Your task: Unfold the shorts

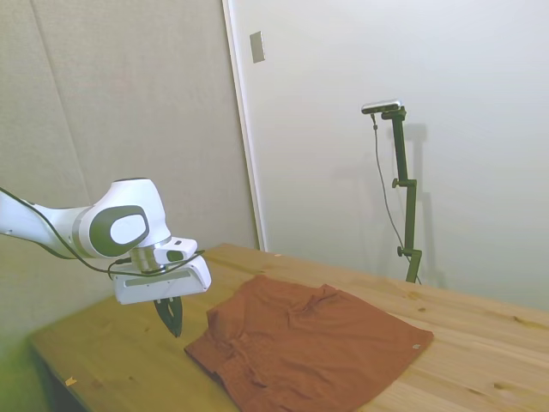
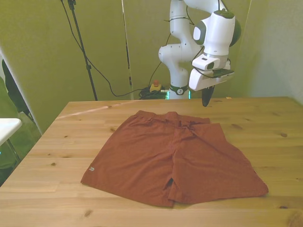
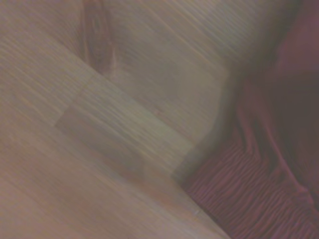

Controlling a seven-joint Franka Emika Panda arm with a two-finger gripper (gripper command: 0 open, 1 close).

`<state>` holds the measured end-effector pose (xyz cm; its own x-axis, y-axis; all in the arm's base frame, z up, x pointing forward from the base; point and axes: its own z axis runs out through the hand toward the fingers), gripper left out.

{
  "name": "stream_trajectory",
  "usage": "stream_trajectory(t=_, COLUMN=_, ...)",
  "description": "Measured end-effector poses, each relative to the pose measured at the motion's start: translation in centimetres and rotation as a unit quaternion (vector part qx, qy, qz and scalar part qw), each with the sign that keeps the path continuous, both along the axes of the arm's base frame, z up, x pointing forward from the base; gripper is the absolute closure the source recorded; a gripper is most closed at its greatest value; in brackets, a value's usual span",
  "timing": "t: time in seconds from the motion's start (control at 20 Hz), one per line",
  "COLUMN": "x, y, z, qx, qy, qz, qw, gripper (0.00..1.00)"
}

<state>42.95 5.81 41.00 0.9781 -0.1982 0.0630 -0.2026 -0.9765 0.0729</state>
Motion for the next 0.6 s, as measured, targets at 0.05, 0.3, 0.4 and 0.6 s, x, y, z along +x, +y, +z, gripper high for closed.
stream_trajectory(t=0.05, x=0.0, y=0.0, z=0.2, qx=0.0, qy=-0.004, qz=-0.002, qw=1.0, gripper=0.0)
stream_trajectory(t=0.3, x=0.3, y=-1.5, z=2.8, qx=0.015, qy=-0.04, qz=-0.036, qw=0.9984, gripper=0.0)
stream_trajectory(t=0.4, x=0.4, y=-2.9, z=4.7, qx=0.025, qy=-0.058, qz=-0.058, qw=0.9963, gripper=0.0)
stream_trajectory(t=0.6, x=0.2, y=-6.2, z=8.0, qx=0.057, qy=-0.087, qz=-0.121, qw=0.9872, gripper=0.0)
